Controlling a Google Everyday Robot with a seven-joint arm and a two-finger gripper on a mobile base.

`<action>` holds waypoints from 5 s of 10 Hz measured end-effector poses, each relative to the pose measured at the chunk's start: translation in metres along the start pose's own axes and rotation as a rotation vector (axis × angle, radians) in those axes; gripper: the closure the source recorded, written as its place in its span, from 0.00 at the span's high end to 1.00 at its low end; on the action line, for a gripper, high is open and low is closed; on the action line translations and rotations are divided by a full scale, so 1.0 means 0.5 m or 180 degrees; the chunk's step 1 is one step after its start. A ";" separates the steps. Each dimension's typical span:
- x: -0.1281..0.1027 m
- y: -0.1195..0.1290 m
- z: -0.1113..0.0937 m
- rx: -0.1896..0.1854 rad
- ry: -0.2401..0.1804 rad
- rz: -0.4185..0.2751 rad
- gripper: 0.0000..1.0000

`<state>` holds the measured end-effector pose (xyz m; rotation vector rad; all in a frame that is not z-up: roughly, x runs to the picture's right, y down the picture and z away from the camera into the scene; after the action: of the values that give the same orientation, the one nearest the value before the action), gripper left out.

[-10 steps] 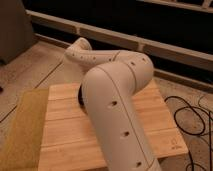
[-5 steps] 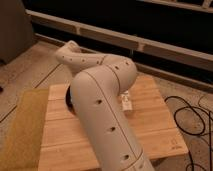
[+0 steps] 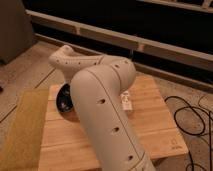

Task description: Drag the ceramic bowl in a circle

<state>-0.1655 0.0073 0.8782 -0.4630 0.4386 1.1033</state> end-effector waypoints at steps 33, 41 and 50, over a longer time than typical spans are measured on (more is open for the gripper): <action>0.179 -0.064 0.025 0.0510 0.0539 0.0489 0.00; 0.184 -0.281 0.006 0.1138 0.1065 0.1113 0.00; 0.039 -0.140 0.035 0.0439 0.0447 0.0701 0.00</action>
<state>-0.0920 0.0049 0.8913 -0.3776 0.6974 1.2474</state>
